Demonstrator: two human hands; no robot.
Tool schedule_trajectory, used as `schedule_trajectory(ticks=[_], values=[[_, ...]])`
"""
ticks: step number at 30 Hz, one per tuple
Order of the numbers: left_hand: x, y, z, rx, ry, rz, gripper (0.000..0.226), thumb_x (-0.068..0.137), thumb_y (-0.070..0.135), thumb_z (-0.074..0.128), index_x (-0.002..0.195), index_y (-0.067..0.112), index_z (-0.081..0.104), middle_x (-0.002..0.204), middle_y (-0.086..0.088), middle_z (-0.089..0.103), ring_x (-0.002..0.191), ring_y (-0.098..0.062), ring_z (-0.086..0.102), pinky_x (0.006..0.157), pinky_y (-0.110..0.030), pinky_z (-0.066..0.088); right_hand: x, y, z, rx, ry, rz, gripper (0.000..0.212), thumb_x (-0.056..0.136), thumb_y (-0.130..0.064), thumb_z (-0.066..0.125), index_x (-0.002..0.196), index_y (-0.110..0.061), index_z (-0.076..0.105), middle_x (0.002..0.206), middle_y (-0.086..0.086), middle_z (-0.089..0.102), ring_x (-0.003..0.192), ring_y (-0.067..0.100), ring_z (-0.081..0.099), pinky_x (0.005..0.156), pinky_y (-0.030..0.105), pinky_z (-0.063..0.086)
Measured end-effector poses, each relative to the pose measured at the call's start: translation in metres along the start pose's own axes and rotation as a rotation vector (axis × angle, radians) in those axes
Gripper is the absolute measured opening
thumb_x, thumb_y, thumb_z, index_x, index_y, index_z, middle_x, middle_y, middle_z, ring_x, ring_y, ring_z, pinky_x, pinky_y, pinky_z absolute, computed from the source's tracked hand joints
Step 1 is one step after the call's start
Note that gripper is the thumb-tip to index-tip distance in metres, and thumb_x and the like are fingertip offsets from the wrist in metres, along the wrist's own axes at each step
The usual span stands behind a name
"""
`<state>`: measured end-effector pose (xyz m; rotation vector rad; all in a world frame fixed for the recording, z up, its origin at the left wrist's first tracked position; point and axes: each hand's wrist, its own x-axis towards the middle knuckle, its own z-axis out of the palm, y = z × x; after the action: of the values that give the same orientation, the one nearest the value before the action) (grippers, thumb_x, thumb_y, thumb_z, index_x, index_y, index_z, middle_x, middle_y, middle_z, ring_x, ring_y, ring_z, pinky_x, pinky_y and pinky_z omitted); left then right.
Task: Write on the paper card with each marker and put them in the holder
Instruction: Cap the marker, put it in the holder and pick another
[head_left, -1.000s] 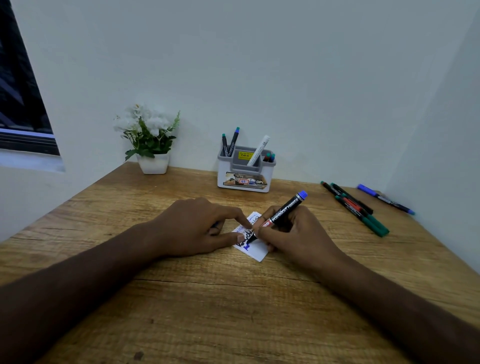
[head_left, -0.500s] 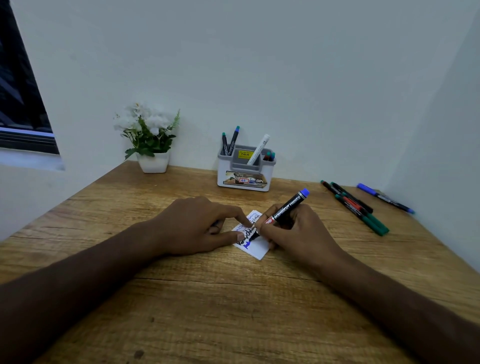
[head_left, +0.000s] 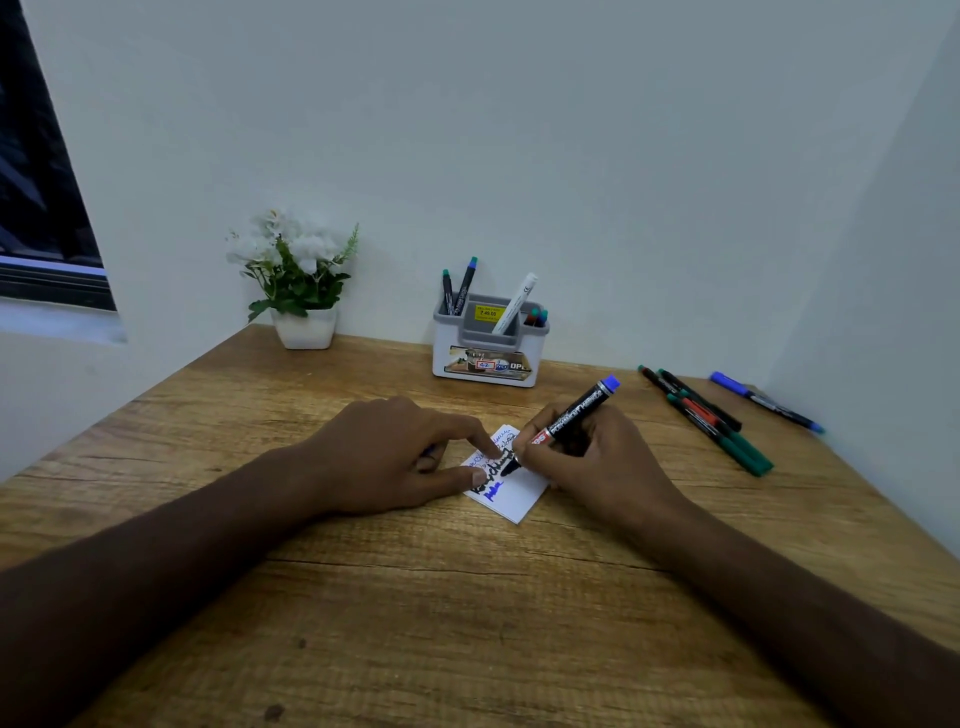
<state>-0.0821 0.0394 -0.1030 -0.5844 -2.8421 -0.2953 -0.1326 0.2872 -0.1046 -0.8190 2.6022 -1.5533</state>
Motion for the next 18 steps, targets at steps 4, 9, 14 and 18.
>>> schedule_trajectory(ticks=[4,9,14,18], values=[[0.0005,0.0001,0.0006,-0.008,0.007,0.004,0.048,0.089,0.081,0.036,0.132,0.064,0.048,0.062,0.013,0.057,0.070,0.005,0.057,0.051,-0.022,0.032,0.0024,0.0008,-0.0001,-0.008,0.018,0.025,0.006,0.088,-0.026,0.079,0.091,-0.021,0.079,0.088,-0.001,0.080,0.090,0.022,0.075,0.078,0.044,0.061],[-0.0005,-0.0024,0.0030,-0.023,0.019,0.014,0.044,0.089,0.082,0.037,0.130,0.067,0.047,0.073,0.016,0.061,0.072,0.001,0.059,0.052,-0.023,0.034,0.0020,0.0007,-0.0014,-0.026,0.023,0.020,0.002,0.089,-0.024,0.081,0.091,-0.024,0.081,0.090,-0.004,0.082,0.091,0.016,0.077,0.086,0.050,0.063],[0.0010,-0.0023,0.0031,-0.024,0.018,0.013,0.048,0.088,0.084,0.034,0.131,0.065,0.047,0.085,0.024,0.062,0.075,0.001,0.059,0.052,-0.023,0.033,0.0029,0.0003,-0.0011,-0.017,0.012,0.045,0.005,0.090,-0.026,0.079,0.092,-0.021,0.078,0.090,0.001,0.080,0.093,0.027,0.075,0.083,0.052,0.060],[0.0004,-0.0028,0.0033,-0.021,0.017,0.014,0.046,0.089,0.082,0.036,0.130,0.065,0.048,0.075,0.017,0.062,0.075,0.001,0.059,0.052,-0.022,0.032,0.0030,-0.0006,-0.0010,-0.013,0.015,0.054,0.005,0.091,-0.026,0.079,0.094,-0.021,0.080,0.092,0.002,0.081,0.093,0.026,0.075,0.083,0.052,0.061]])
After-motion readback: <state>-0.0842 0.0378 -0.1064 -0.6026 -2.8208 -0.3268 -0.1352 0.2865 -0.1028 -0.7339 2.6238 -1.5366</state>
